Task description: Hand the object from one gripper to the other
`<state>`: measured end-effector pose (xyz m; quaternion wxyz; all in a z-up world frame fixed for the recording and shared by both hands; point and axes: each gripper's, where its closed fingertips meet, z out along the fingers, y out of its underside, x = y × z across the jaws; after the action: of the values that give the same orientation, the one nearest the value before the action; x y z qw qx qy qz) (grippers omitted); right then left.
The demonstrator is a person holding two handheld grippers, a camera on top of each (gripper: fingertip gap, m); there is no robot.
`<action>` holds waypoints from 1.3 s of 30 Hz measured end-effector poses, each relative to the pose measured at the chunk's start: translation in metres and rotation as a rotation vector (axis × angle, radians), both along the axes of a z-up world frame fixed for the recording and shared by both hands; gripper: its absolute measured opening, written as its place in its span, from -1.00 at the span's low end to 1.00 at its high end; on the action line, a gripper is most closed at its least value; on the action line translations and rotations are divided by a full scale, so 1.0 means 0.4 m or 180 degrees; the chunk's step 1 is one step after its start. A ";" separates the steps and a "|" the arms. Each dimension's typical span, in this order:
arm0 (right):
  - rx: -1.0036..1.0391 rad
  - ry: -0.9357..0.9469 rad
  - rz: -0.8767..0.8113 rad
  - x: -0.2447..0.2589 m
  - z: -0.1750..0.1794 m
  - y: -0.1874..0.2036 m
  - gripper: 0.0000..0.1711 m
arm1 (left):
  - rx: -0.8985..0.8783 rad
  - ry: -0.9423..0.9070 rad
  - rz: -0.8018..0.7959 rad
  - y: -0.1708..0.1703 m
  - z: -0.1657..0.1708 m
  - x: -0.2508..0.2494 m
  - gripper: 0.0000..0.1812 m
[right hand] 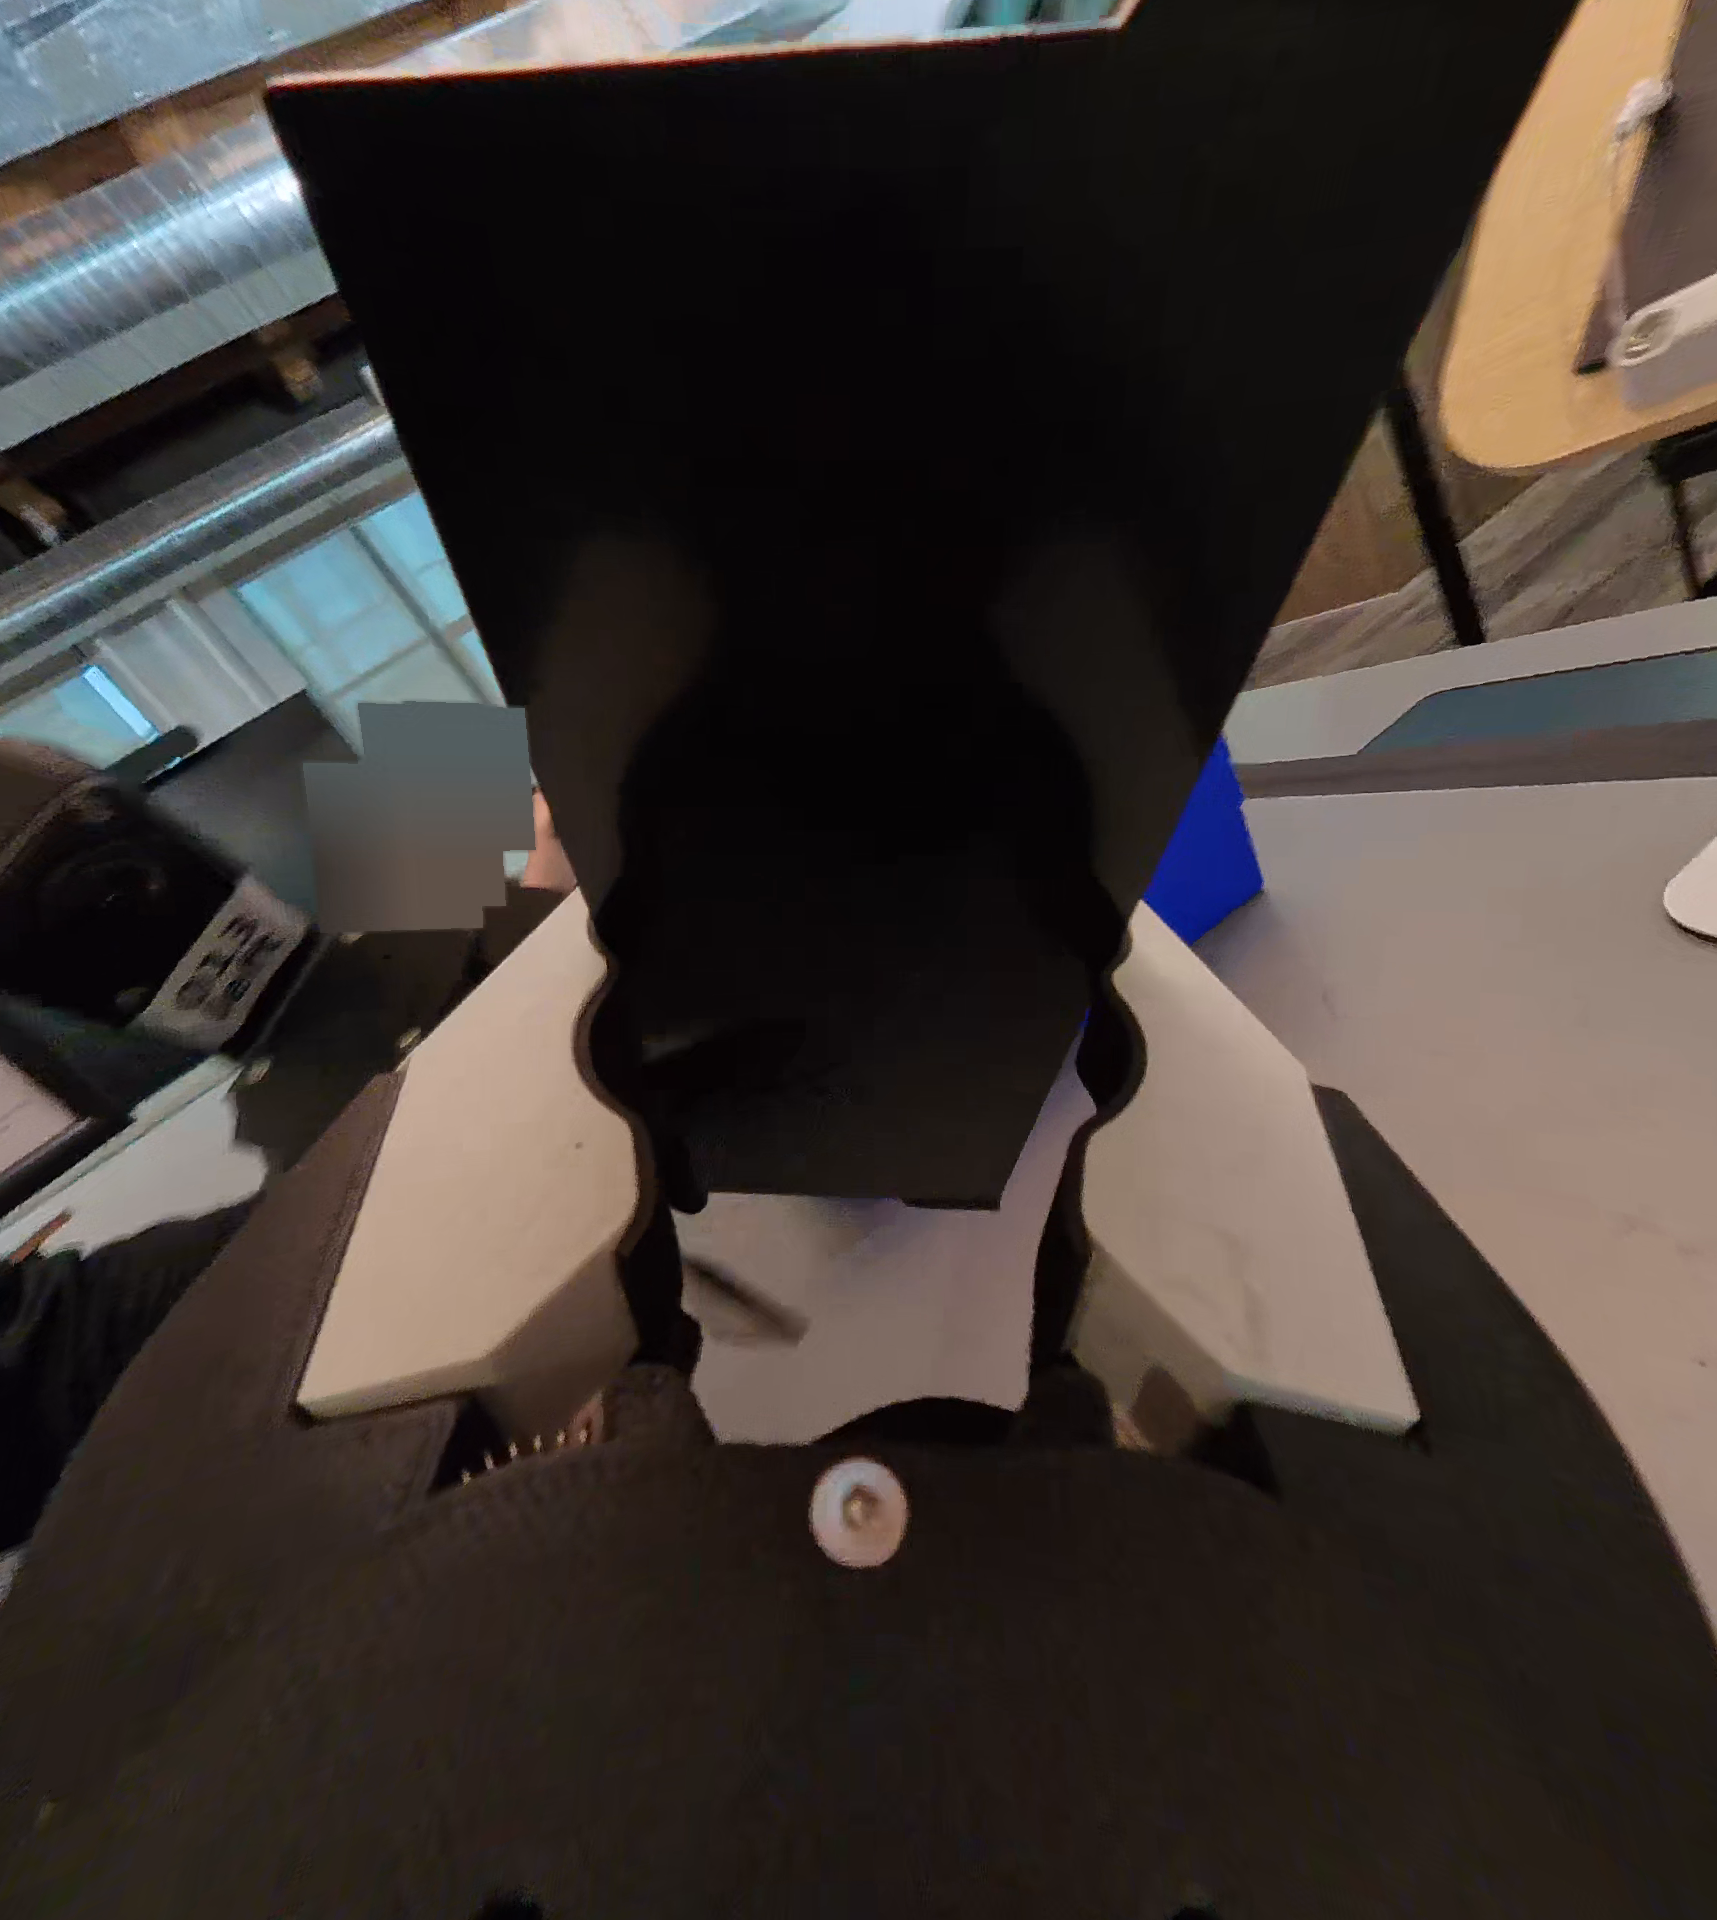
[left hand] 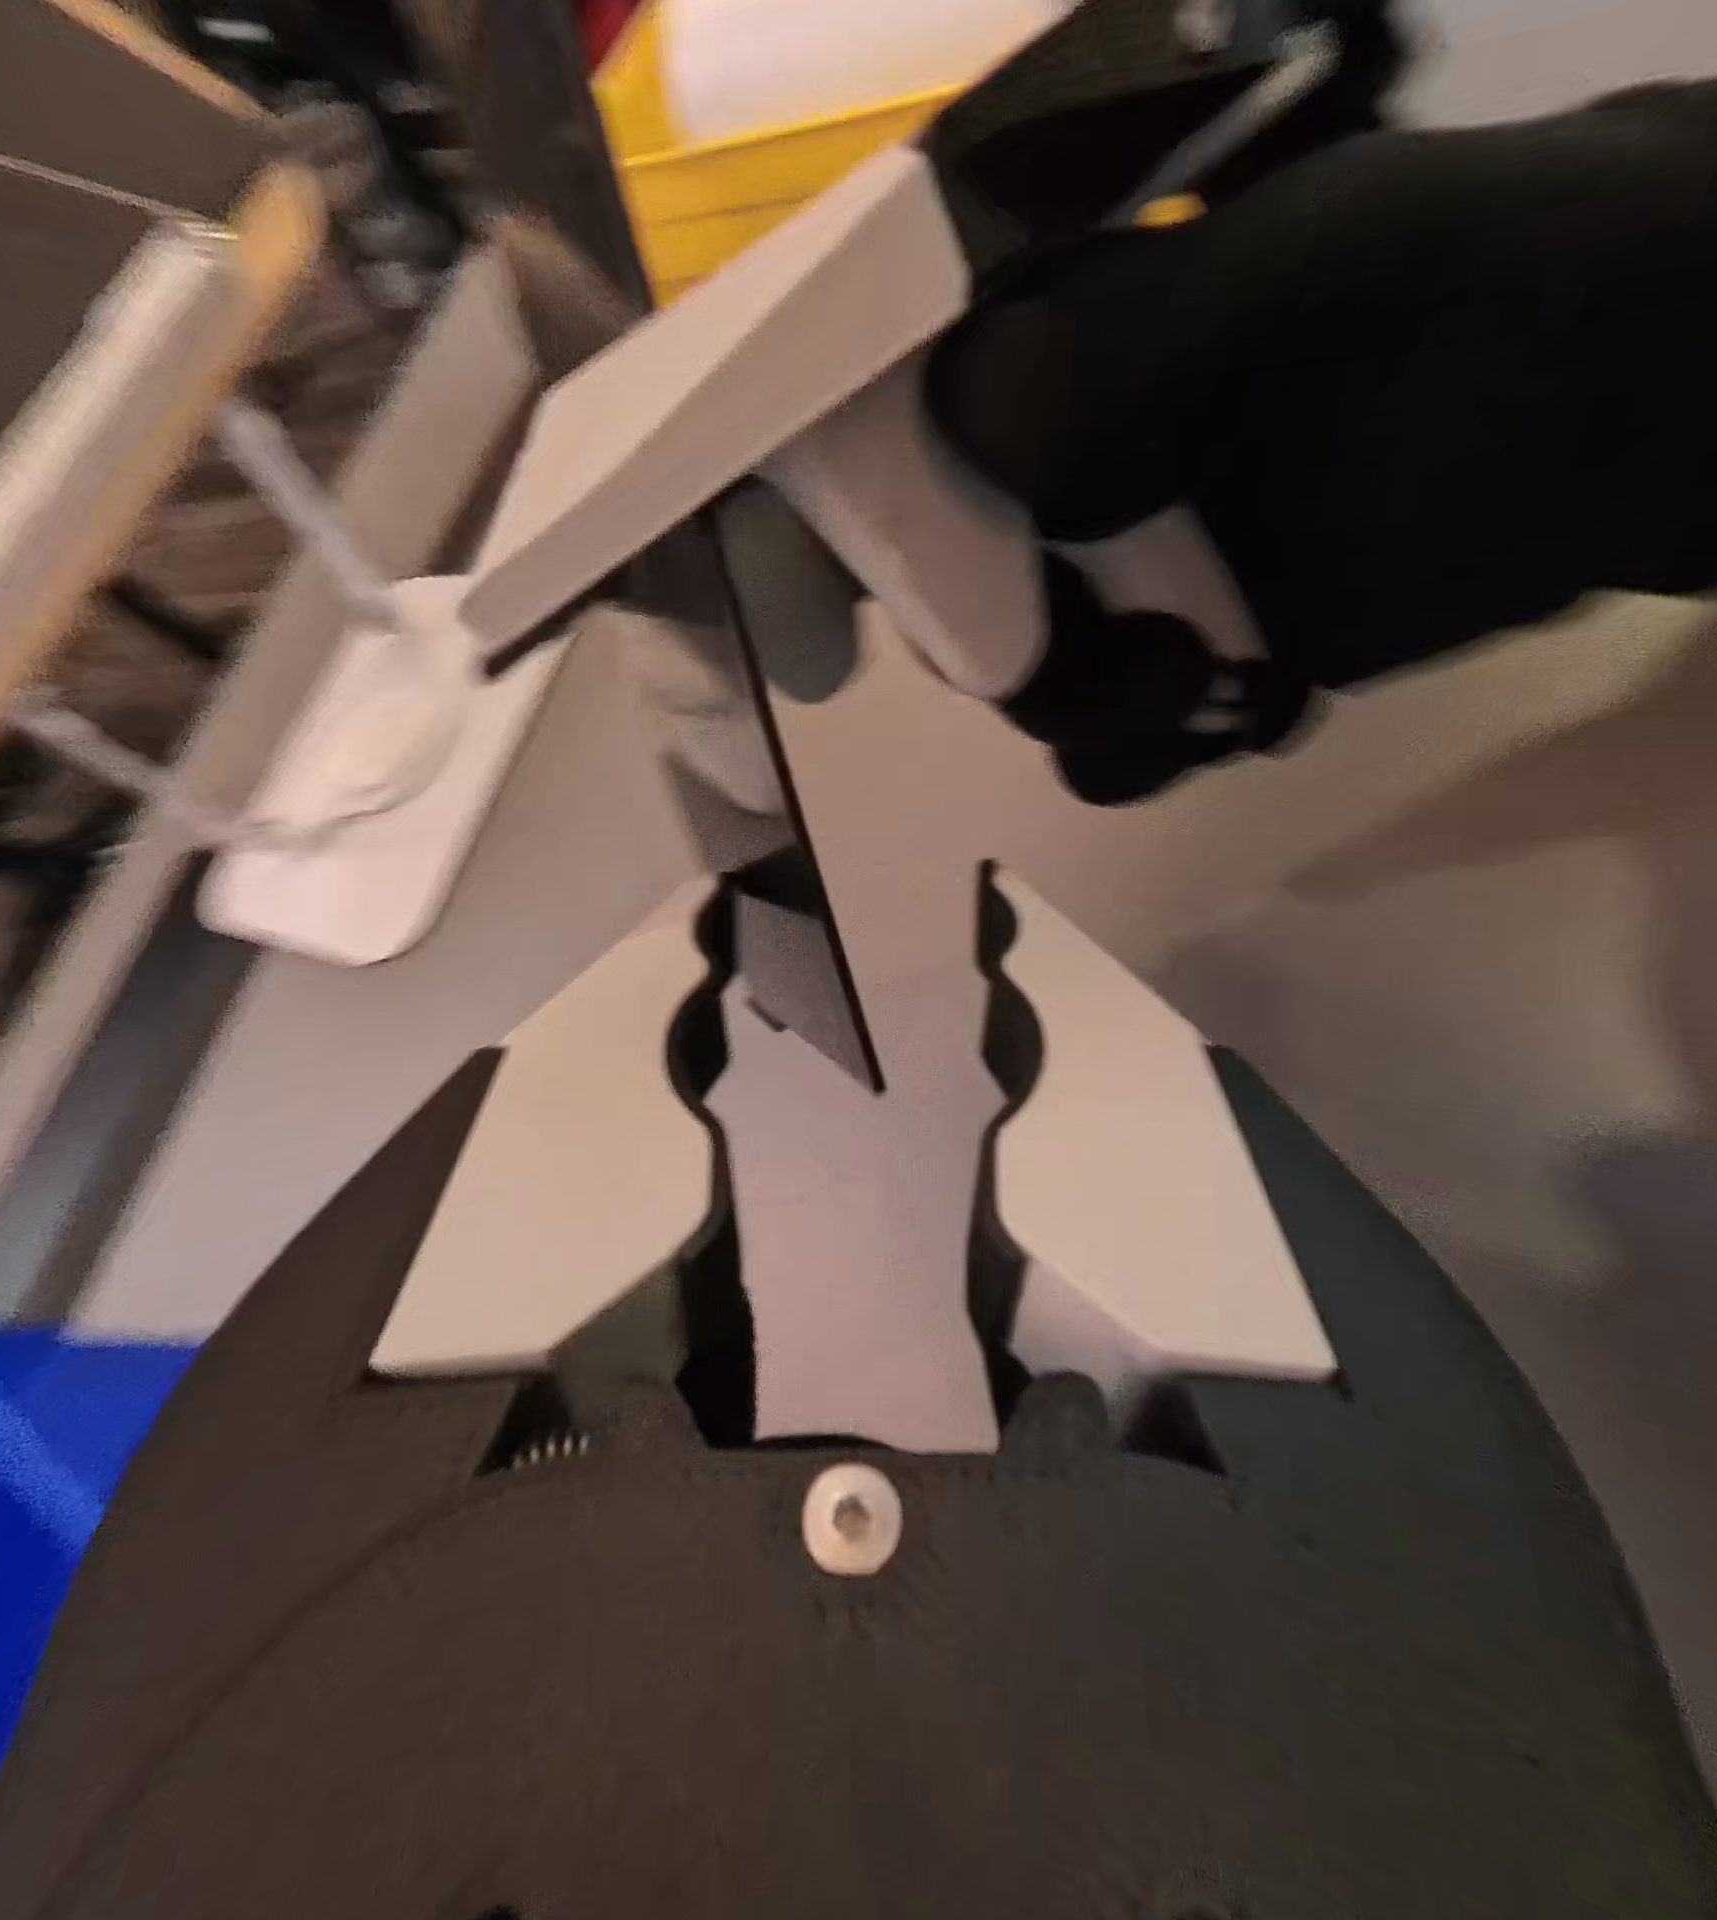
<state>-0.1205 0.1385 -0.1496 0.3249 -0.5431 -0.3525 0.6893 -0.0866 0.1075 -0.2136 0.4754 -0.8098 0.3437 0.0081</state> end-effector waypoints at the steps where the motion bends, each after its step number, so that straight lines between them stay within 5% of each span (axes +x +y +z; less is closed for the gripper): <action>1: 0.0060 -0.0014 0.0174 0.003 -0.003 -0.009 -0.01 | -0.0329 -0.0233 -0.0252 -0.027 -0.017 0.015 -0.44; 3: 0.0096 0.0056 0.0556 0.018 -0.004 -0.032 -0.01 | -0.0741 -0.0842 -0.0400 -0.060 -0.003 0.002 -0.39; 11: 0.0123 0.0457 0.2249 0.104 0.034 -0.228 -0.01 | -0.0443 -0.2459 -0.0884 -0.088 0.215 -0.039 -0.30; 16: 0.0229 0.0499 0.2985 0.131 0.028 -0.368 -0.01 | -0.0730 -0.2867 -0.1325 -0.120 0.222 0.040 -0.31; 21: 0.0143 0.0612 0.3447 0.165 0.032 -0.430 0.00 | -0.0885 -0.2953 -0.1764 -0.165 0.223 0.105 -0.64; 28: 0.0104 0.0819 0.3534 0.195 0.055 -0.425 0.00 | -0.0787 -0.3155 -0.2025 -0.191 0.267 0.125 -0.86; 33: -0.0042 0.0878 0.3072 0.173 0.073 -0.342 -0.06 | -0.0424 -0.2837 -0.1899 -0.188 0.311 0.126 -1.00; 39: 0.0272 0.0464 0.1765 0.094 0.049 -0.186 0.06 | 0.0158 -0.2121 -0.0845 -0.098 0.306 0.042 -1.00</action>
<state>-0.0829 0.0640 -0.1301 0.1710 -0.3609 -0.4920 0.7736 -0.0699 0.0682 -0.0910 0.5778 -0.7045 0.2717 -0.3097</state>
